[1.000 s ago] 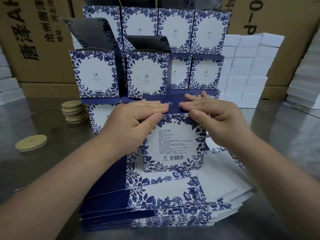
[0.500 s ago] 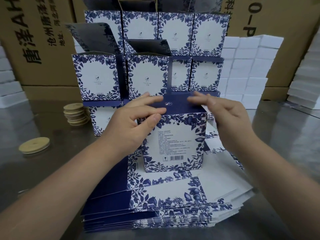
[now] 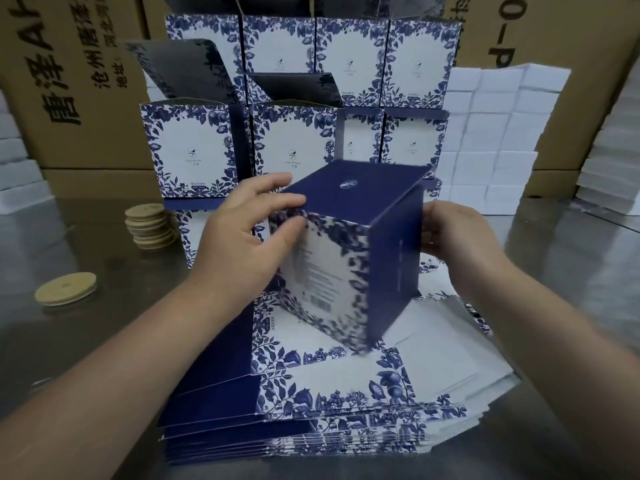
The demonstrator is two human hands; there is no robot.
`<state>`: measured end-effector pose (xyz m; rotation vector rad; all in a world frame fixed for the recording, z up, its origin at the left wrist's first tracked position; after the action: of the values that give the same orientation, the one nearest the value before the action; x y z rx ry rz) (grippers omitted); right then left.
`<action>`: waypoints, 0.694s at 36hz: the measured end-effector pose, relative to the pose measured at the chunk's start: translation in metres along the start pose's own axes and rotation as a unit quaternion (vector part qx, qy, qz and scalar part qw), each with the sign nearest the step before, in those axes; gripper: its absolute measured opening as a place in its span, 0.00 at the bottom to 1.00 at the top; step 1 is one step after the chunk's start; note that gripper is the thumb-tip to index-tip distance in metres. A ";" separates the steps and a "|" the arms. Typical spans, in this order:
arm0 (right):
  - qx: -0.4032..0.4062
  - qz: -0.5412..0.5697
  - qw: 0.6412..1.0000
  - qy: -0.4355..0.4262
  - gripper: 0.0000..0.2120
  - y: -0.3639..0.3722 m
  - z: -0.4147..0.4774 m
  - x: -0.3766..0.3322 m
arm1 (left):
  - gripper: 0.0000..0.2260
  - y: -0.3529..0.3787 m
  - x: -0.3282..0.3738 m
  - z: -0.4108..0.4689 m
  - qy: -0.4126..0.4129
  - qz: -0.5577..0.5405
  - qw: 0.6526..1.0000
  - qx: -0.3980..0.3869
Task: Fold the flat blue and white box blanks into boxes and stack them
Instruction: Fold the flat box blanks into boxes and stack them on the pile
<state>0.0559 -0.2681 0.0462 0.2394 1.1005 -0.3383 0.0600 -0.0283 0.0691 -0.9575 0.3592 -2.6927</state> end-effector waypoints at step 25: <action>-0.257 -0.148 0.950 -0.092 0.72 0.016 -0.015 -0.003 | 0.10 0.022 -0.042 -0.004 -0.336 -0.274 0.901 -0.018</action>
<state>0.0486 -0.2476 0.0431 -0.4191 1.0026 -0.3206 0.0926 -0.0349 0.0352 -2.1671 -0.0202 -2.5454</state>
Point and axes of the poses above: each hand's wrist, its own z-axis towards the middle knuckle, its own y-axis out of the palm, x = y × z, the point moved 5 cm from there along z, towards the middle knuckle, and after that the axes turned 8 degrees about -y, right-handed, at the moved point
